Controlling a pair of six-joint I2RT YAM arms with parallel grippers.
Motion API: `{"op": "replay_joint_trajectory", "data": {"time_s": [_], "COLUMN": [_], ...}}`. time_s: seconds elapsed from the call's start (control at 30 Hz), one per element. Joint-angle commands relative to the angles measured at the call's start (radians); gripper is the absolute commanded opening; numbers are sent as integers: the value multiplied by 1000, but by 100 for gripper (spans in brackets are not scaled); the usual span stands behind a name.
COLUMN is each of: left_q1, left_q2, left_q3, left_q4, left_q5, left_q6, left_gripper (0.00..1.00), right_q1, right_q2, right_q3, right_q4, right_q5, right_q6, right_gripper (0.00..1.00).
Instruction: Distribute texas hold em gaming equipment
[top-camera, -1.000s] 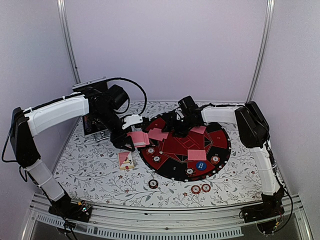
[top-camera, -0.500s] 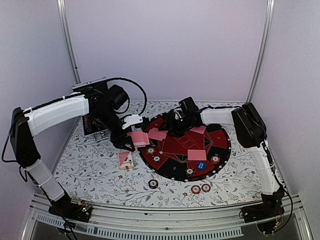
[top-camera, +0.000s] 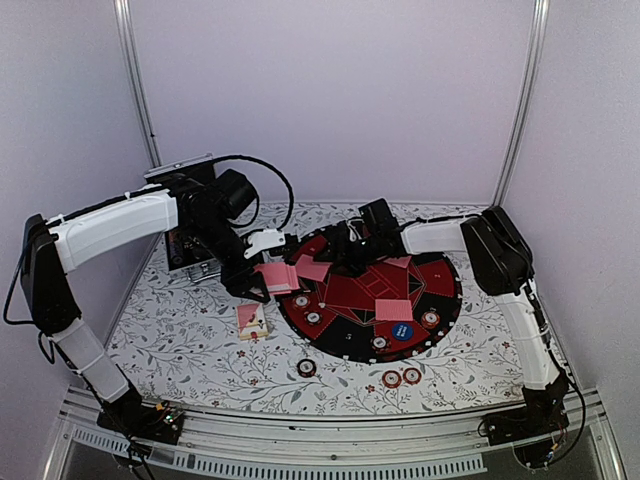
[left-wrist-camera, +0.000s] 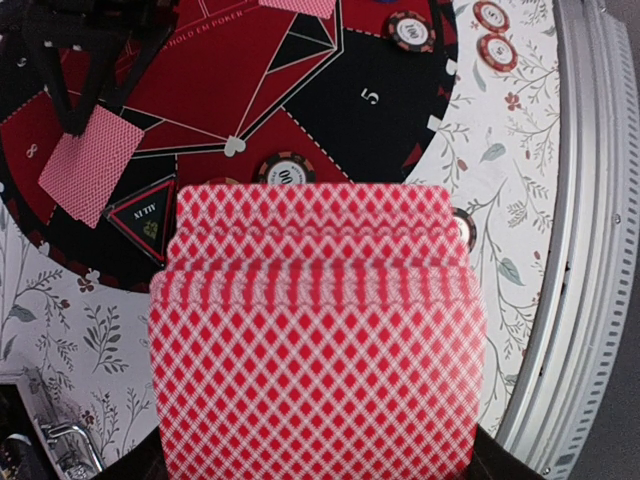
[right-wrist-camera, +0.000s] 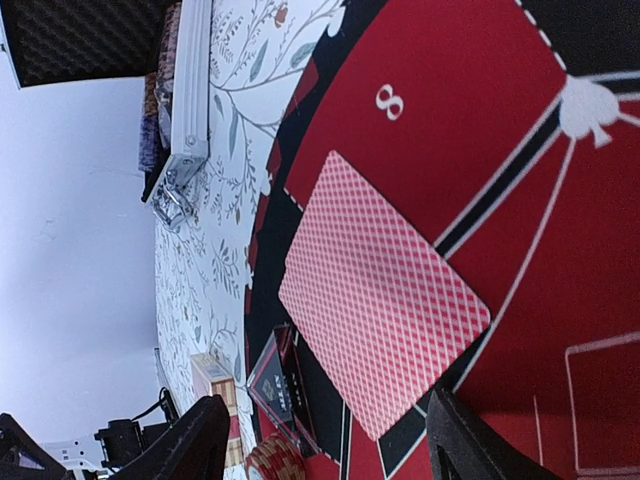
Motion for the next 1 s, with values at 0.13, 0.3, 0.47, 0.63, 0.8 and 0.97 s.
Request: {"op": "replay_joint_trajectory", "data": {"time_s": [0.13,0.3,0.47,0.63,0.8,0.97], "left_q1": [7,7,6,6,5,5], "left_q2": [-13,-12,-10,-7,-4,-2], "left_q3": [16,18,16,13,19,19], "left_q4": [10,11,17,20,20,21], "left_q5": [11,11,10,6,5,5], "left_q6": [-8,-8,-9,-12,-11,-12], "left_gripper": [0,0,0,0,0,0], "right_q1": [-8,21,76,143,181,194], "right_q2": [-260,-389,-455,-462,-437,-418], "right_q3": [-217,-378,-480,-481,-456,-455], "right_q4": [31,151,274,347,380,419], "right_q5": [27,-64,-145,-184,-207,-223], "right_q6": [-23,19,90,151,190,224], "right_gripper": [76,79,81,84,85,85]}}
